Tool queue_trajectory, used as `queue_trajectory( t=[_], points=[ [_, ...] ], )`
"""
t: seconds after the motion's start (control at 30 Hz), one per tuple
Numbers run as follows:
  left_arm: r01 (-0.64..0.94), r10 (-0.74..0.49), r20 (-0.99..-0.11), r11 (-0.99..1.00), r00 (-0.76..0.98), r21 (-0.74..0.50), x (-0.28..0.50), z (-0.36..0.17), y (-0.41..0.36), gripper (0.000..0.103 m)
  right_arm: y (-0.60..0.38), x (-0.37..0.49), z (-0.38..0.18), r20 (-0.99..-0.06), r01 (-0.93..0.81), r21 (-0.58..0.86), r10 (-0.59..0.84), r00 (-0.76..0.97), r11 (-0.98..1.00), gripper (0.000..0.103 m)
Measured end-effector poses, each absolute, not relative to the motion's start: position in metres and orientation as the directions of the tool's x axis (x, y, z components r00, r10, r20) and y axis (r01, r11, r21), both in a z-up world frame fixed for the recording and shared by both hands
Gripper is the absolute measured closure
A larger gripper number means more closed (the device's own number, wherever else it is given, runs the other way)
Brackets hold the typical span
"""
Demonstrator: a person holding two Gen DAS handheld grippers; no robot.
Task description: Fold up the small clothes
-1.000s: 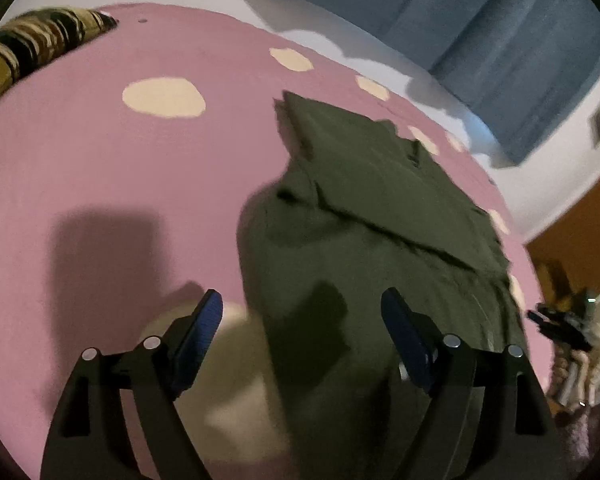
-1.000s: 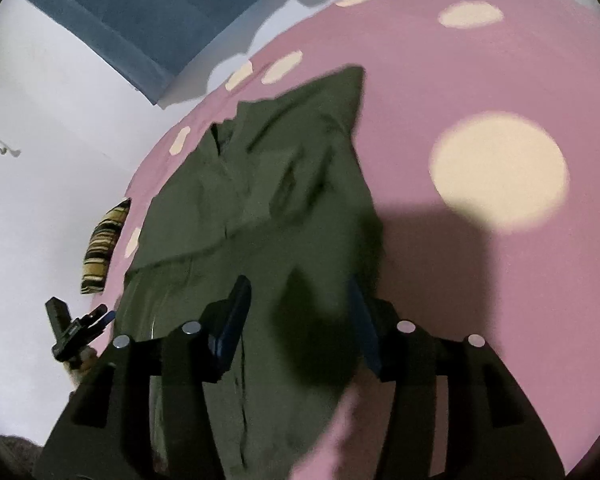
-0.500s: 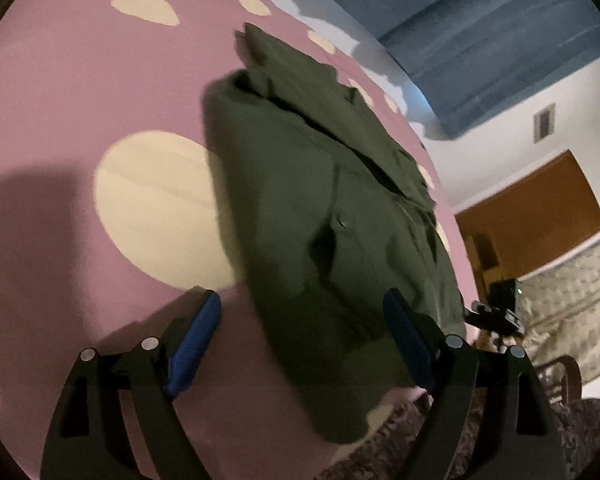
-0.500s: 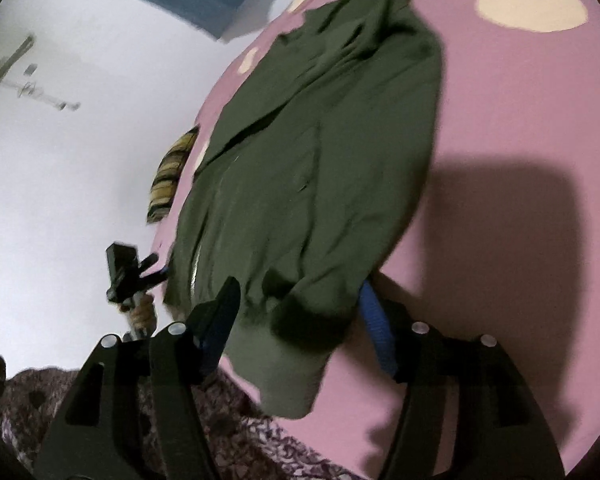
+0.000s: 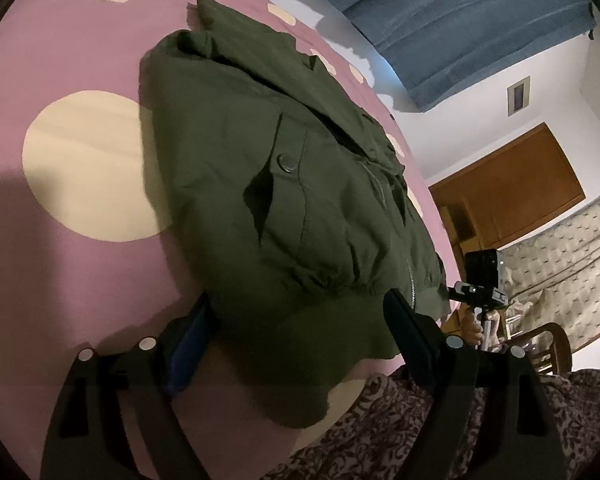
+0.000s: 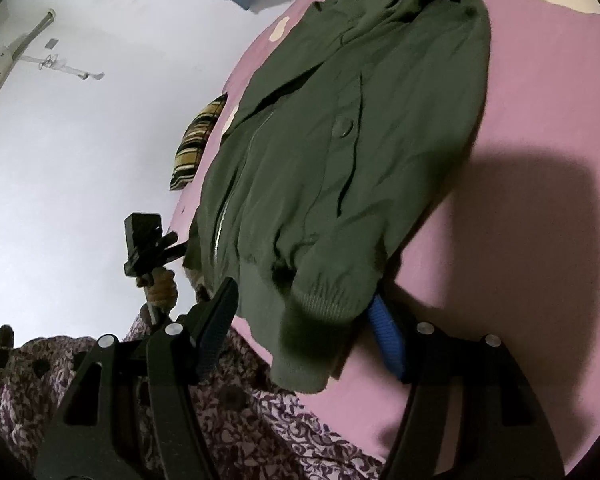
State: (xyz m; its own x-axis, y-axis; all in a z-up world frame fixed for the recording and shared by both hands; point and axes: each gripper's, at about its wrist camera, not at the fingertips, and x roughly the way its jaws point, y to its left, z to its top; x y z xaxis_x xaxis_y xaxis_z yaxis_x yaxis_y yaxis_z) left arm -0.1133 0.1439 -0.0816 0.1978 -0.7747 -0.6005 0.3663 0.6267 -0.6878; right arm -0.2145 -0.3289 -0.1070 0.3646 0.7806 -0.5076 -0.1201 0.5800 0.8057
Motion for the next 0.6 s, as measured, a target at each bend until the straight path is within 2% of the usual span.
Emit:
queue_trajectory(
  t=[0.17, 0.27, 0.33, 0.37, 0.4, 0.47, 0.5, 0.6],
  points=[
    [0.361, -0.775, -0.600, 0.626, 0.197, -0.691, -0.111, -0.082, 0.146, 0.021, -0.341, -0.216, -0.099, -0.567, -0.103, 0.747, 0.710, 0.416, 0.657, 0.040],
    [0.374, -0.774, -0.599, 0.628, 0.206, -0.683, -0.111, -0.084, 0.144, 0.021, -0.341, -0.218, -0.109, -0.530, -0.094, 0.787, 0.747, 0.400, 0.609, 0.041],
    [0.368, -0.754, -0.618, 0.652, 0.224, -0.662, -0.113, -0.083, 0.140, 0.030, -0.327, -0.218, -0.111, -0.522, -0.132, 0.791, 0.772, 0.363, 0.597, 0.045],
    [0.366, -0.740, -0.630, 0.668, 0.235, -0.648, -0.114, -0.082, 0.138, 0.038, -0.323, -0.219, -0.110, -0.532, -0.147, 0.782, 0.771, 0.350, 0.606, 0.057],
    [0.358, -0.724, -0.645, 0.685, 0.244, -0.634, -0.114, -0.082, 0.138, 0.052, -0.315, -0.219, -0.112, -0.539, -0.164, 0.778, 0.779, 0.320, 0.606, 0.069],
    [0.324, -0.694, -0.676, 0.717, 0.248, -0.617, -0.110, -0.085, 0.140, 0.066, -0.306, -0.219, -0.115, -0.578, -0.167, 0.750, 0.757, 0.305, 0.640, 0.077],
    [0.314, -0.697, -0.675, 0.714, 0.241, -0.626, -0.109, -0.086, 0.142, 0.068, -0.306, -0.220, -0.115, -0.575, -0.163, 0.753, 0.758, 0.308, 0.638, 0.083],
    [0.315, -0.687, -0.687, 0.723, 0.237, -0.614, -0.107, -0.085, 0.142, 0.072, -0.307, -0.223, -0.113, -0.573, -0.158, 0.756, 0.758, 0.312, 0.636, 0.088]
  ],
)
